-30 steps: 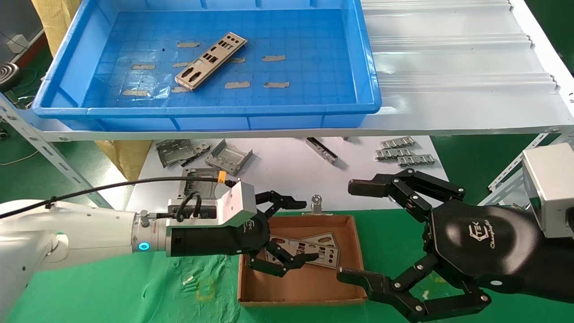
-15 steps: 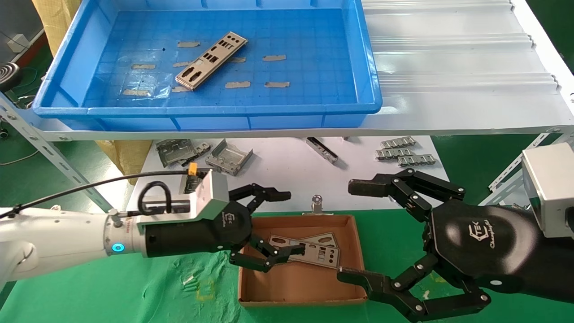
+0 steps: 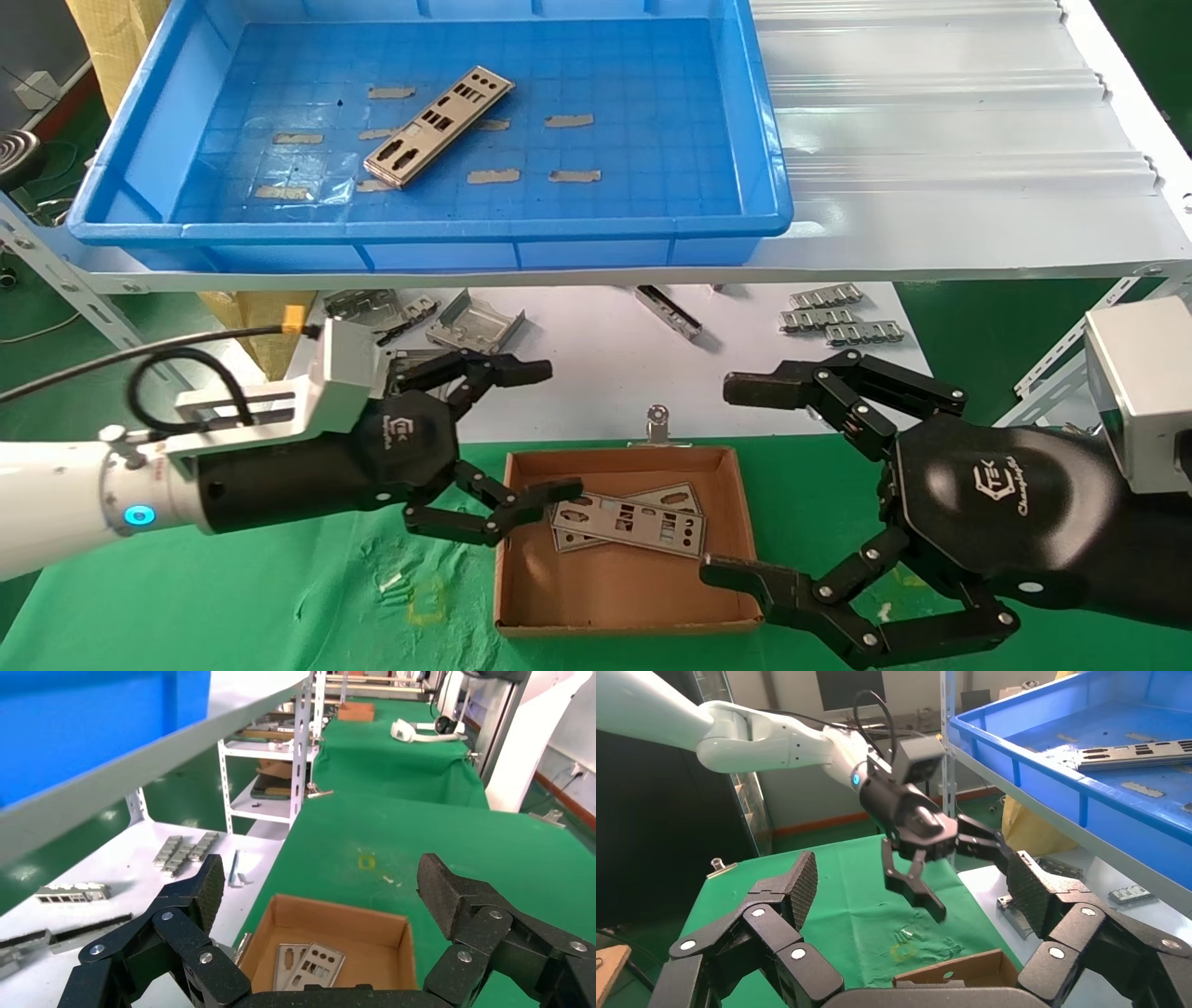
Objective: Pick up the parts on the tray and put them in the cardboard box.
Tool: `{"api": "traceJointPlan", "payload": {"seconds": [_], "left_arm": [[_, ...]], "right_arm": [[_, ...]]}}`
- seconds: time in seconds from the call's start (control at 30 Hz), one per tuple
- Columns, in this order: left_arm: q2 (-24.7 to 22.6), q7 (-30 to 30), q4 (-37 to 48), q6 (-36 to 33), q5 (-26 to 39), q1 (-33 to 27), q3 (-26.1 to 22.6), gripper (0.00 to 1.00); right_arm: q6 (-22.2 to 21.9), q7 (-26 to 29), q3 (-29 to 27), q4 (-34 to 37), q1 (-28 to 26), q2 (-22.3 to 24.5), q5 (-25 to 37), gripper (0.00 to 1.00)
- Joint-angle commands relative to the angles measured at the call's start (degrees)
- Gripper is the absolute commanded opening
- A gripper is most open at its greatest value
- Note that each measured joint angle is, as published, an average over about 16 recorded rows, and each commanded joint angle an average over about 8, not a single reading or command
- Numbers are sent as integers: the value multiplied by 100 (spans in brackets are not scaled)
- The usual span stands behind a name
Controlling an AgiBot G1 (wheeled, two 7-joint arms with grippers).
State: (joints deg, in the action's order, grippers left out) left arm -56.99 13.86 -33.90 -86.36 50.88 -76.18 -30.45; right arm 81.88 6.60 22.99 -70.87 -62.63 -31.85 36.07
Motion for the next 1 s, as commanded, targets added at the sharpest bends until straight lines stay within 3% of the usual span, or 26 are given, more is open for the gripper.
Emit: {"api": "traceJointPlan", "payload": {"seconds": [0.03, 1.0], "left_arm": [[128, -144, -232, 4, -53, 85, 84, 100], [1975, -2212, -3567, 60, -811, 1314, 1297, 100]], "right_arm": [[0, 0, 0, 0, 0, 0, 0, 100], [0, 0, 0, 0, 0, 0, 0, 100]]}}
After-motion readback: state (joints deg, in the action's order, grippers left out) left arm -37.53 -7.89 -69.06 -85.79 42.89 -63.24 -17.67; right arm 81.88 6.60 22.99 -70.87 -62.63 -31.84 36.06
